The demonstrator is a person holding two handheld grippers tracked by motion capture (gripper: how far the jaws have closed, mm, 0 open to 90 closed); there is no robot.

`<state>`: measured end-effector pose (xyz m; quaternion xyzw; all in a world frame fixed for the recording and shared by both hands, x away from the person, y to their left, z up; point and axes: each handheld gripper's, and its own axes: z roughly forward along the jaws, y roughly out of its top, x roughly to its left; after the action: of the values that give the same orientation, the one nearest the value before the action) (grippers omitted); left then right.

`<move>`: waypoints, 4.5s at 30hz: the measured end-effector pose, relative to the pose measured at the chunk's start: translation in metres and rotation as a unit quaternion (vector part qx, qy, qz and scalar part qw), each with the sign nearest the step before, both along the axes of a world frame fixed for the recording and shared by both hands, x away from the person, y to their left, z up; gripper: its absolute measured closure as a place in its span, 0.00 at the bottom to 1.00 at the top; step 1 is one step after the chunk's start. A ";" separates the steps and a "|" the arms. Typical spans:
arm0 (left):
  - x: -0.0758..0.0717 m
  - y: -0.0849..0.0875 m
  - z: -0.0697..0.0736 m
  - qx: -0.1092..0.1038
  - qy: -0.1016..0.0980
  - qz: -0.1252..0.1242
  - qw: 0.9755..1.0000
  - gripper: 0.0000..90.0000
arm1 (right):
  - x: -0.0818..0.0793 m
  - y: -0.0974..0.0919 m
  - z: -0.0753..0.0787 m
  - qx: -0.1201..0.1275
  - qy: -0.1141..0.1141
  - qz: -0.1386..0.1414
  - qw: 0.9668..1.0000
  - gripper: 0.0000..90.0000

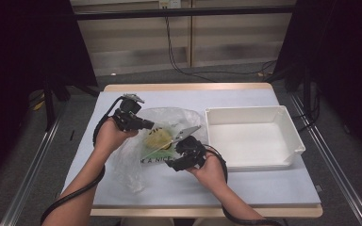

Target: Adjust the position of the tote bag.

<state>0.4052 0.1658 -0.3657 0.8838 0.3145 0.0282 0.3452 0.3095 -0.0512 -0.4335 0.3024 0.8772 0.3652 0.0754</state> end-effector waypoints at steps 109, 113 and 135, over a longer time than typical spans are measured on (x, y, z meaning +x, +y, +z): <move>0.019 0.012 -0.021 0.002 0.017 0.025 1.000 0.99 | 0.074 0.058 -0.035 -0.008 -0.016 -0.107 0.994 0.77; 0.021 0.015 -0.019 0.022 0.018 0.004 1.000 0.99 | 0.073 0.059 -0.035 -0.007 -0.009 -0.094 0.995 1.00; 0.035 0.019 -0.023 0.024 0.005 0.029 0.999 1.00 | 0.027 0.023 -0.026 0.011 0.027 -0.023 0.999 1.00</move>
<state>0.4399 0.1847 -0.3886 0.8823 0.3414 0.0410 0.3214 0.3365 -0.0282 -0.4595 0.3335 0.8676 0.3646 0.0564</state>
